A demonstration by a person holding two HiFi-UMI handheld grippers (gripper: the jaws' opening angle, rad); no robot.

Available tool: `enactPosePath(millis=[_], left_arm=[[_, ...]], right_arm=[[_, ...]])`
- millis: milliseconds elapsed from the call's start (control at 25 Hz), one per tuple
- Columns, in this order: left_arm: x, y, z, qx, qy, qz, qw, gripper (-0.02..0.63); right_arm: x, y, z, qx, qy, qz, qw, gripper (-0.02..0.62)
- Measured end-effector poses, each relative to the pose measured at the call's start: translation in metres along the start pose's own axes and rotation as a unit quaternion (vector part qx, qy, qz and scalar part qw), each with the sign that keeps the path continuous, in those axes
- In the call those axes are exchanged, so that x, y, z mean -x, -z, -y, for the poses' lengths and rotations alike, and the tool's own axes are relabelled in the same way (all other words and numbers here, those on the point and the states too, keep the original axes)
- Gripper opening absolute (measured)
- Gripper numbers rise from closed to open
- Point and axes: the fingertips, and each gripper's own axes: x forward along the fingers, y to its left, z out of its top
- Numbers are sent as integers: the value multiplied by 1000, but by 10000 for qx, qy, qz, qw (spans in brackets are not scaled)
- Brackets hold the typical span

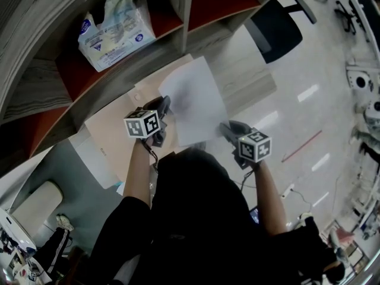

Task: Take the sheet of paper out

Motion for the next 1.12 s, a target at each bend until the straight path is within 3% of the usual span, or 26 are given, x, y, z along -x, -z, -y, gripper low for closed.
enactPosePath(millis=[560,1120], left_arm=[[17,6,10,-215,-119,96,9997,57],[49,8,26,-401,-437,459,9972,57]], right_arm=[[5,-2,-8,276,-11,169,9995,31],[23,-5,-33,622,-142,572,9963,18]])
